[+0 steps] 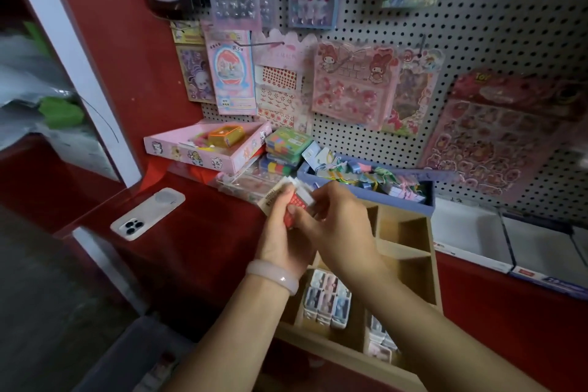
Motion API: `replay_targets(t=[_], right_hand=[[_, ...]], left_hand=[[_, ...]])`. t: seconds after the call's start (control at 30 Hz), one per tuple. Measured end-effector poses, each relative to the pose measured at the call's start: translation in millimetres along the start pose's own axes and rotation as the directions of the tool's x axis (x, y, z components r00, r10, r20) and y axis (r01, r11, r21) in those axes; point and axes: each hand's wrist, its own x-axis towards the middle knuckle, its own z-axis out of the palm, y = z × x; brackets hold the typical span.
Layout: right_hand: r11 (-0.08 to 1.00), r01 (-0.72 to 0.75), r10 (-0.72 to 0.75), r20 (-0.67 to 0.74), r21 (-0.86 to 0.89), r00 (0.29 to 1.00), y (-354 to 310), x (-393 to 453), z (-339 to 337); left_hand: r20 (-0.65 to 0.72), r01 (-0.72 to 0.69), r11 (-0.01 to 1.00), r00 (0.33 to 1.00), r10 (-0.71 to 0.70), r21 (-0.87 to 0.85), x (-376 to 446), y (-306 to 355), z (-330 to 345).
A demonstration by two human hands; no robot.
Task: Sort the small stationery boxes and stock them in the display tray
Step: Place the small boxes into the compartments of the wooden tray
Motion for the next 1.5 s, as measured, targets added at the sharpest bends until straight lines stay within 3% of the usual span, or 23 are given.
replay_targets(t=[0.17, 0.27, 0.33, 0.37, 0.43, 0.5, 0.53, 0.6, 0.67, 0.83, 1.07, 1.27, 1.33, 1.4, 1.43, 1.5], right_hand=[[0.934, -0.227, 0.182, 0.178, 0.276, 0.967, -5, 30, 26], [0.747, -0.377, 0.215, 0.339, 0.548, 0.916, -2, 42, 34], [0.656, -0.419, 0.232, 0.360, 0.627, 0.904, 5, 53, 31], [0.663, -0.419, 0.254, 0.340, 0.620, 0.905, 12, 60, 28], [0.786, -0.381, 0.290, 0.254, 0.487, 0.923, 33, 76, 27], [0.952, -0.262, 0.228, 0.203, 0.161, 0.952, 55, 85, 33], [0.983, -0.180, 0.181, 0.243, -0.026, 0.953, 65, 86, 40], [0.962, -0.078, 0.171, 0.352, -0.262, 0.920, 79, 82, 61], [0.947, -0.058, 0.186, 0.393, -0.315, 0.901, 87, 77, 82], [0.904, 0.035, 0.131, 0.353, -0.427, 0.926, 92, 70, 108], [0.873, 0.043, 0.116, 0.291, -0.487, 0.950, 96, 66, 123], [0.900, -0.001, 0.141, 0.288, -0.436, 0.947, 80, 67, 105], [0.949, -0.017, 0.077, 0.182, -0.314, 0.980, 66, 67, 84], [0.996, 0.029, -0.023, 0.073, -0.082, 0.997, 44, 59, 66], [0.998, 0.065, -0.066, 0.078, 0.014, 0.995, 31, 53, 59], [0.990, 0.136, -0.142, 0.183, 0.045, 0.973, 13, 39, 57]], left_hand=[[-0.090, -0.113, 0.993, 0.989, 0.115, 0.030, 25, 25, -21], [-0.131, -0.156, 0.987, 0.978, 0.160, 0.036, 33, 41, -27], [-0.170, -0.178, 0.984, 0.969, 0.178, 0.014, 37, 51, -32], [-0.197, -0.188, 0.982, 0.963, 0.184, -0.001, 40, 55, -37], [-0.248, -0.197, 0.979, 0.952, 0.178, -0.052, 45, 63, -48], [-0.283, -0.200, 0.974, 0.945, 0.163, -0.107, 46, 68, -58], [-0.294, -0.204, 0.971, 0.942, 0.161, -0.125, 46, 70, -62], [-0.305, -0.196, 0.971, 0.941, 0.147, -0.138, 45, 69, -70], [-0.306, -0.183, 0.971, 0.943, 0.130, -0.154, 43, 68, -74], [-0.289, -0.170, 0.973, 0.950, 0.119, -0.159, 40, 67, -79], [-0.269, -0.191, 0.965, 0.953, 0.139, -0.180, 31, 68, -78], [-0.292, -0.197, 0.963, 0.946, 0.138, -0.184, 27, 65, -74], [-0.294, -0.185, 0.968, 0.947, 0.130, -0.170, 27, 61, -72], [-0.265, -0.177, 0.974, 0.955, 0.135, -0.140, 28, 56, -68], [-0.250, -0.173, 0.978, 0.958, 0.140, -0.113, 26, 51, -64], [-0.224, -0.172, 0.983, 0.962, 0.153, -0.066, 21, 40, -55]])
